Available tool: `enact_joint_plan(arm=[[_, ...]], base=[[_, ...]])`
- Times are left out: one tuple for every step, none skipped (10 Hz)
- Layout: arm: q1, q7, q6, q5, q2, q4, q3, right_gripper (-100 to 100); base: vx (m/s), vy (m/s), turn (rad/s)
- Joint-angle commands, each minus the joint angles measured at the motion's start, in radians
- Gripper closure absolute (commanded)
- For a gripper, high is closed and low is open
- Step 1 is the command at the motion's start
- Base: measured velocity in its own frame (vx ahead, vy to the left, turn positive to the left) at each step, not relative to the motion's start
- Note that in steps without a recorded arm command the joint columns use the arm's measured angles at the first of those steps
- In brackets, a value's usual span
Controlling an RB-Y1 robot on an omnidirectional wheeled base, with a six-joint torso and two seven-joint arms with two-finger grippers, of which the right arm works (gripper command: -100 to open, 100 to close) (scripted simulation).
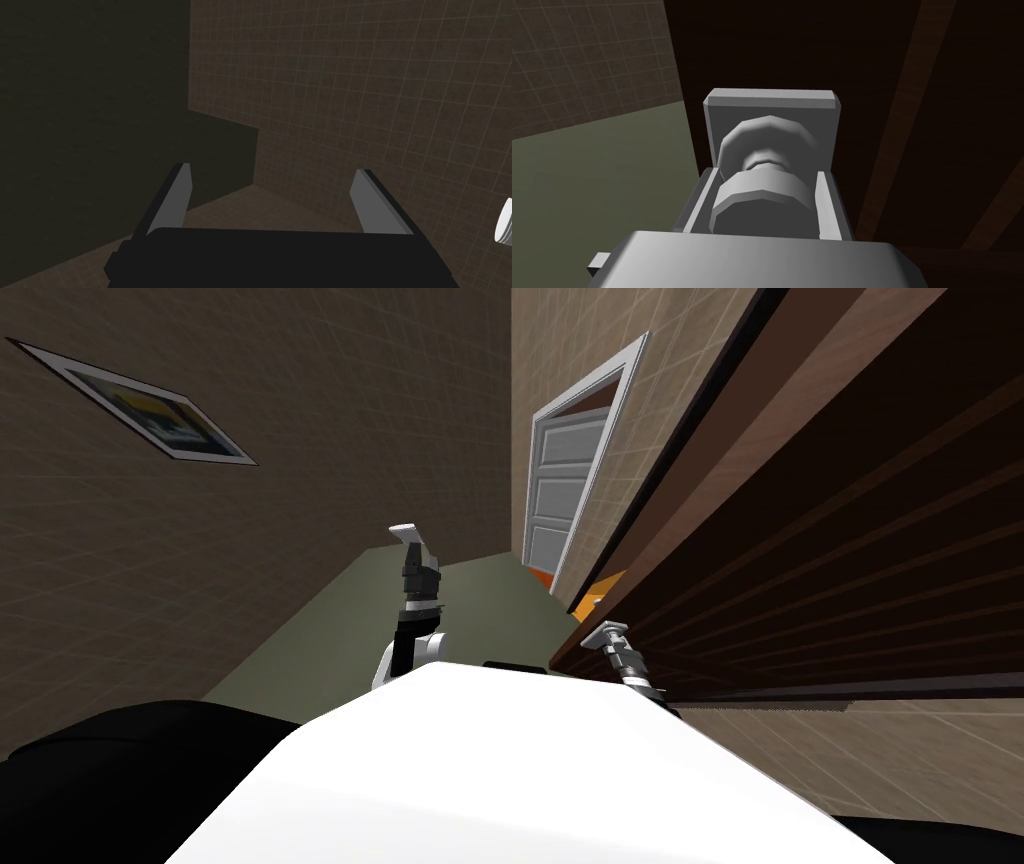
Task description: Pull the door open
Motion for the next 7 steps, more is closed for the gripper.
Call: enact_joint_plan(arm=[[0.001, -0.011, -0.010, 0.004, -0.011, 0.003, 0.006, 100], [0.002, -0.017, -0.016, 0.006, -0.018, 0.005, 0.010, 100], [0.002, -0.025, -0.022, 0.009, -0.025, 0.008, 0.014, 100], [0.003, -0.033, -0.030, 0.012, -0.034, 0.010, 0.018, 100], [0.004, -0.042, -0.038, 0.015, -0.043, 0.013, 0.023, 100], [0.005, -0.050, -0.045, 0.018, -0.051, 0.016, 0.028, 100], [0.006, -0.059, -0.053, 0.021, -0.060, 0.018, 0.032, 100]], base=[[-0.116, -0.005, 0.099], [-0.191, -0.028, 0.149], [-0.228, -0.042, 0.119], [-0.200, -0.050, 0.130], [-0.193, -0.041, 0.121], [-0.195, -0.043, 0.129], [-0.218, -0.056, 0.135]])
